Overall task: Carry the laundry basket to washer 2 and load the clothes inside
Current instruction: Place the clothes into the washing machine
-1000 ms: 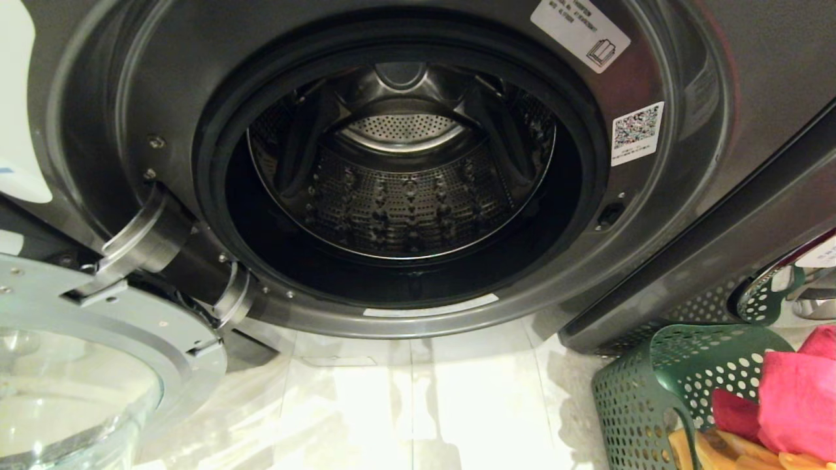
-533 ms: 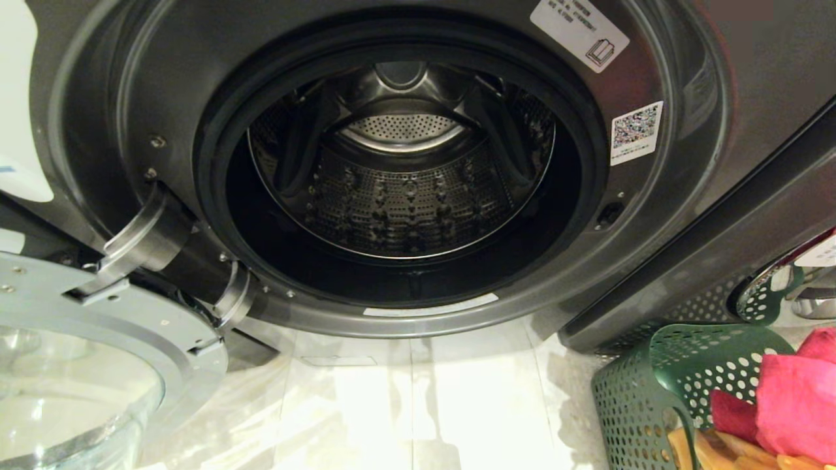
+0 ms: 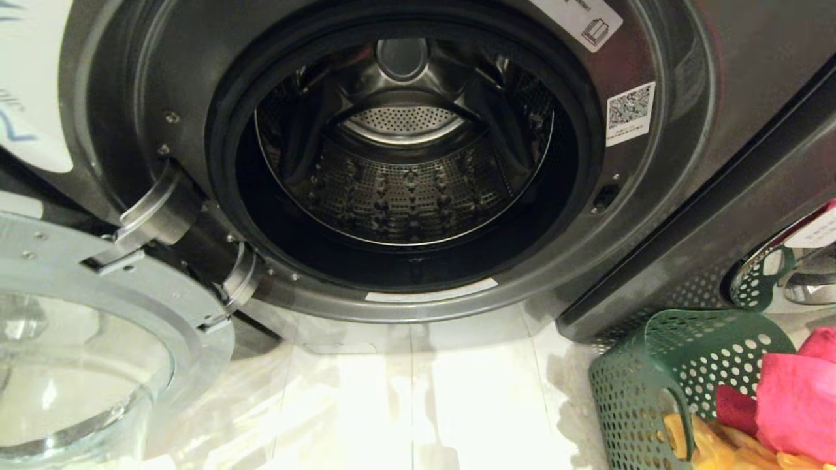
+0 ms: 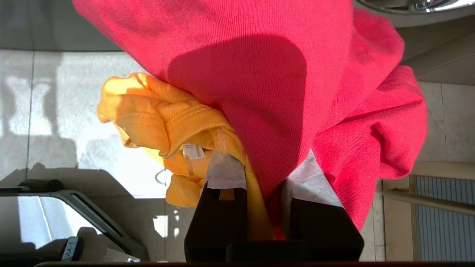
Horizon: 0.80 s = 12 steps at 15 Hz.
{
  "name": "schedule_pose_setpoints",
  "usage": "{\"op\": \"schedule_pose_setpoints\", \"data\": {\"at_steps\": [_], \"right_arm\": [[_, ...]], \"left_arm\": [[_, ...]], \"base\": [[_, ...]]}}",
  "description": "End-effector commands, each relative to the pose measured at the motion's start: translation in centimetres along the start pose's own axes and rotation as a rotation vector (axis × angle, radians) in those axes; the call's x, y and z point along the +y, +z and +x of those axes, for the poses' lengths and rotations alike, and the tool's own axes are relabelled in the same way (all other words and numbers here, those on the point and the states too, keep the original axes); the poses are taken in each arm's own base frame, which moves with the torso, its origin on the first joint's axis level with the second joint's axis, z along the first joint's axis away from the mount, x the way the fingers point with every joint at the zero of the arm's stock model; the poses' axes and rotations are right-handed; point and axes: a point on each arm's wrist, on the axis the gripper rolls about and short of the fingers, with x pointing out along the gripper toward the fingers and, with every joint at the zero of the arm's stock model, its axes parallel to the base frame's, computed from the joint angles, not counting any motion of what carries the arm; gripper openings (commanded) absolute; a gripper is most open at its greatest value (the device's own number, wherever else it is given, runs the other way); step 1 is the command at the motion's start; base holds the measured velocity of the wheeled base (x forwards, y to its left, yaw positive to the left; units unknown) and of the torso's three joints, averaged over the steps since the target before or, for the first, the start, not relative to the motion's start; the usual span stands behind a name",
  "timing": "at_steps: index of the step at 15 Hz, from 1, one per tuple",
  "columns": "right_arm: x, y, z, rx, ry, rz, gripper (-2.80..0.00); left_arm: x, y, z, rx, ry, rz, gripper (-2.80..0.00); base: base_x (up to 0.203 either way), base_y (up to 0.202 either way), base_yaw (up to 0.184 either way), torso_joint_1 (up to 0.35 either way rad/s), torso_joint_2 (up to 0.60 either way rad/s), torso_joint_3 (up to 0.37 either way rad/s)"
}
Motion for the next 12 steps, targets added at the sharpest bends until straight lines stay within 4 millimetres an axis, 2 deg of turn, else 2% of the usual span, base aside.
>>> {"op": "schedule_pose_setpoints", "data": {"at_steps": [1, 3, 8, 12], "right_arm": [[0.0, 0.0, 0.0, 0.004, 0.001, -0.001, -2.80], [0.0, -0.1, 0.1, 0.007, 0.004, -0.001, -2.80], [0.2, -1.0, 0.9, -0.015, -0.001, -0.007, -2.80], [0.2, -0.9, 1.2, -0.083, -0.025, -0.027, -2.80]], "left_arm": [[0.0, -1.1, 0.2, 0.035, -0.008, 0.000, -2.80], [0.0, -1.1, 0.2, 0.037, -0.008, 0.000, -2.80], [0.0, -1.1, 0.2, 0.035, -0.008, 0.001, -2.80], [0.0, -1.1, 0.2, 0.035, -0.008, 0.001, -2.80]], "base": [[-0.193, 0.000, 0.002, 0.005, 0.01, 0.005], [-0.130, 0.000, -0.002, -0.002, 0.00, 0.004], [0.000, 0.000, 0.000, 0.000, 0.00, 0.000], [0.000, 0.000, 0.000, 0.000, 0.00, 0.000]]}}
